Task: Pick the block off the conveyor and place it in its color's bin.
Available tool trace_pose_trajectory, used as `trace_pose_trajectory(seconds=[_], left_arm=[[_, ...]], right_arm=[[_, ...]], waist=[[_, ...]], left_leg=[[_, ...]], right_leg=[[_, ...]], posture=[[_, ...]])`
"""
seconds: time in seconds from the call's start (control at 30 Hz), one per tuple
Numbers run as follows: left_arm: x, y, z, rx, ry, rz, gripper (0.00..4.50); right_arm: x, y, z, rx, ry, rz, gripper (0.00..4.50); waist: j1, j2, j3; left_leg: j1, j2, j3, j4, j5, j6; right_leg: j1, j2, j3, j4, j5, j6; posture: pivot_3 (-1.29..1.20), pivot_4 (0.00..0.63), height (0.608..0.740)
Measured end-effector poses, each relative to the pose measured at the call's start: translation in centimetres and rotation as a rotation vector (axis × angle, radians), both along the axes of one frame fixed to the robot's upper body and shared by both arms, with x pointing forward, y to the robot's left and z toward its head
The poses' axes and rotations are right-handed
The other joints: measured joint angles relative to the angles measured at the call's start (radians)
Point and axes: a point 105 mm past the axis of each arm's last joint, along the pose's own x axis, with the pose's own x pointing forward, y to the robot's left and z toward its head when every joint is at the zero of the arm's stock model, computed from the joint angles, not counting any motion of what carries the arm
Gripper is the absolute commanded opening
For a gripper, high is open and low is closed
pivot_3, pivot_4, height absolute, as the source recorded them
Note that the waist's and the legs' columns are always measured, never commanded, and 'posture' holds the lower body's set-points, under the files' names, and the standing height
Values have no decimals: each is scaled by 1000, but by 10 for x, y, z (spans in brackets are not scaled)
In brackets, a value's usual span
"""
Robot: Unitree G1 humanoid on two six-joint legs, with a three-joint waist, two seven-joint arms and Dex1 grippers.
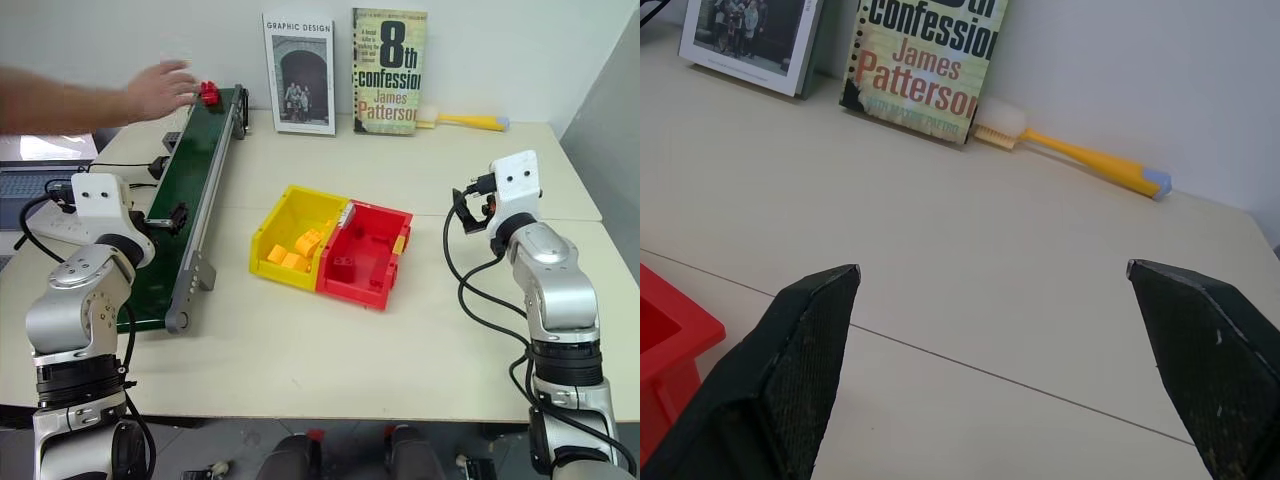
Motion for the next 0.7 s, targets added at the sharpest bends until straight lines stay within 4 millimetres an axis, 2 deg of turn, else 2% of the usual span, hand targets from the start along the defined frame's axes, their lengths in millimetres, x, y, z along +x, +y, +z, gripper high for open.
trace_pose_trajectory(seconds=[0.7], left_arm=[[-4,2,0,-33,-20,58,4451]], right_arm=[[1,0,4,1,-12,1,4500]], waist=[[0,0,0]], left_leg=[[0,0,0,0,0,0]], right_leg=[[0,0,0,0,0,0]], posture=[[0,150,740]])
